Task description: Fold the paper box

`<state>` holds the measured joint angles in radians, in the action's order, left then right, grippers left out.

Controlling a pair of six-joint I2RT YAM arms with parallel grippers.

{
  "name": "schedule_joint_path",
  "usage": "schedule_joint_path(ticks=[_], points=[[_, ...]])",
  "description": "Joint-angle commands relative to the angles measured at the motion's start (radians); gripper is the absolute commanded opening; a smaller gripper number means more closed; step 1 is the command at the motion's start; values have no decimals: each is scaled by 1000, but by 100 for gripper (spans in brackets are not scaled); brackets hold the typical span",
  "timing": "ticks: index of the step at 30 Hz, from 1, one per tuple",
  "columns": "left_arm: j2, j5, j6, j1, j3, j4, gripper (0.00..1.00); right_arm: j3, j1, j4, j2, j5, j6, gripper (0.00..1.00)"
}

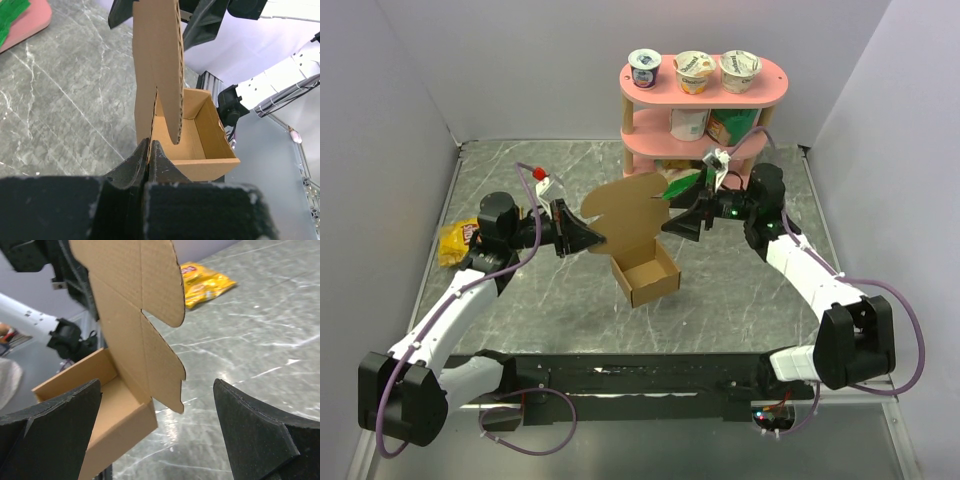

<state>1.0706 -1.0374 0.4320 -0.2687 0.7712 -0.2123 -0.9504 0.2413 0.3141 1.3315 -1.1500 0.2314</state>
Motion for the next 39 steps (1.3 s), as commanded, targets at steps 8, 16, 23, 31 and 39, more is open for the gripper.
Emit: schedule_joint_path(ticks=[8,16,23,31,39], points=[[-35,-6,7,3,-21,-75,1,-8,104,103,-6,76,54,66],[-67,158,-32,3,-20,-9,1,-11,179,-98,-69,416,-61,44],[-70,203,-61,2,-12,44,1,21,213,-109,-115,512,-63,45],[-84,255,-44,-3,-23,33,1,30,219,-102,-120,535,-34,16],[-60,602,31,-101,-35,68,1,68,325,-73,-150,798,-32,0]])
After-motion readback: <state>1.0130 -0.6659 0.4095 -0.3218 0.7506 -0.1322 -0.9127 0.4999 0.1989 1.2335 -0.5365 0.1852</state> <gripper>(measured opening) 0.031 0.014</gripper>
